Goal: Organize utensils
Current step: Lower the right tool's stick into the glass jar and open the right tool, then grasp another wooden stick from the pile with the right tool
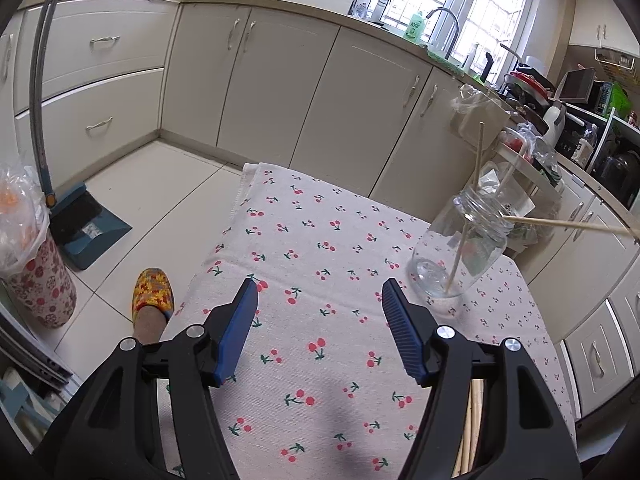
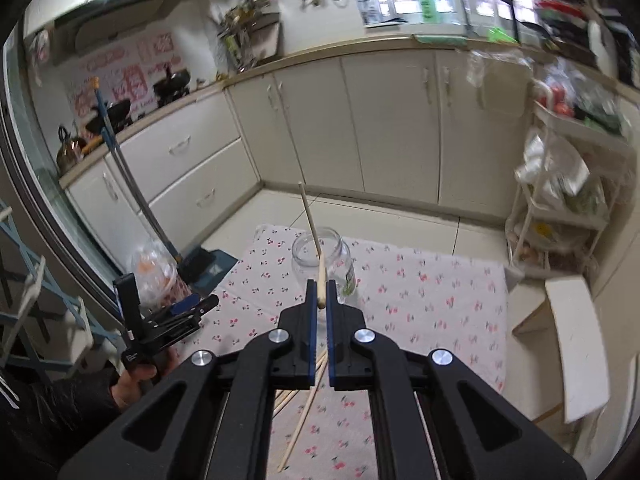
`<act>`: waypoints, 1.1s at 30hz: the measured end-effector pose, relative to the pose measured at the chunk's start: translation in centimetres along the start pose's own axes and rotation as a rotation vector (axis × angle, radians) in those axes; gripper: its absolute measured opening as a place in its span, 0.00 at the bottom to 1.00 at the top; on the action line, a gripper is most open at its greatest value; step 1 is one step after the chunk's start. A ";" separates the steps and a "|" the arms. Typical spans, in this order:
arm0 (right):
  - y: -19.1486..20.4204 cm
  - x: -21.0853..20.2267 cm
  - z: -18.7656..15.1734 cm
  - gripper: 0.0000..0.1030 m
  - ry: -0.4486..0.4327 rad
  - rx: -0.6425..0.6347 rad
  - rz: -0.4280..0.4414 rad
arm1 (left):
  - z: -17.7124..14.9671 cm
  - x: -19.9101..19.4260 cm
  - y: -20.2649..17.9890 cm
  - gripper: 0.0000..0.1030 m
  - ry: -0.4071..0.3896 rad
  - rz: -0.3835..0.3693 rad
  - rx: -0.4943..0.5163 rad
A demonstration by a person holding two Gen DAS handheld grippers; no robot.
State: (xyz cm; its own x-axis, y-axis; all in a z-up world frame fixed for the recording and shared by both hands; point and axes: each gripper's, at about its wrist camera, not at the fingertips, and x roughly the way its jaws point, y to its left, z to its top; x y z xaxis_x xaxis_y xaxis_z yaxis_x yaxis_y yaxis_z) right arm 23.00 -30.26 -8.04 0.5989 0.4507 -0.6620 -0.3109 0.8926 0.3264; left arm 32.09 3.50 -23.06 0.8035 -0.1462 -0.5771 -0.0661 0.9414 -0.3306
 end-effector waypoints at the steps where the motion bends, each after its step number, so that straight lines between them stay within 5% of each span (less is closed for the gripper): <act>1: -0.3 0.0 -0.8 0.05 0.007 0.018 -0.005 | -0.1 -0.1 -0.1 0.59 0.000 -0.002 0.001; 6: -2.6 3.3 -8.1 0.05 0.181 0.139 -0.019 | -0.4 -0.1 -0.4 0.60 0.011 -0.001 0.006; 9: -2.2 6.8 -10.9 0.06 0.324 0.097 -0.067 | -0.7 -0.1 -0.5 0.60 0.021 -0.001 0.001; 13: -1.2 9.3 -10.2 0.44 0.381 -0.001 -0.098 | -0.7 -0.5 -0.7 0.60 0.013 -0.001 0.011; 17: 1.0 12.9 -7.3 0.44 0.421 -0.168 -0.125 | -0.8 -0.4 -0.5 0.61 0.019 0.000 0.010; 23: 1.9 18.8 -6.4 0.19 0.538 -0.280 -0.151 | -1.2 -0.2 0.4 0.61 0.030 0.000 -0.013; 27: 2.1 21.3 -7.1 0.19 0.595 -0.346 -0.178 | -1.1 0.0 0.6 0.62 0.033 -0.003 -0.018; 30: 2.4 21.5 -7.0 0.06 0.574 -0.370 -0.193 | -1.1 0.0 0.6 0.62 0.033 -0.004 -0.018; 33: 1.3 19.9 -6.4 0.06 0.478 -0.269 -0.207 | -1.0 0.0 0.5 0.63 0.030 -0.001 -0.009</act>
State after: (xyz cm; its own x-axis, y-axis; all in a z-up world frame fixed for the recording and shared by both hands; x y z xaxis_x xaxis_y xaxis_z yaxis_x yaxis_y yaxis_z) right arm 29.79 -20.22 -25.15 0.2869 0.1567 -0.9450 -0.4370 0.8993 0.0165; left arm 31.46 3.65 -24.02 0.7856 -0.1559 -0.5988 -0.0713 0.9385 -0.3379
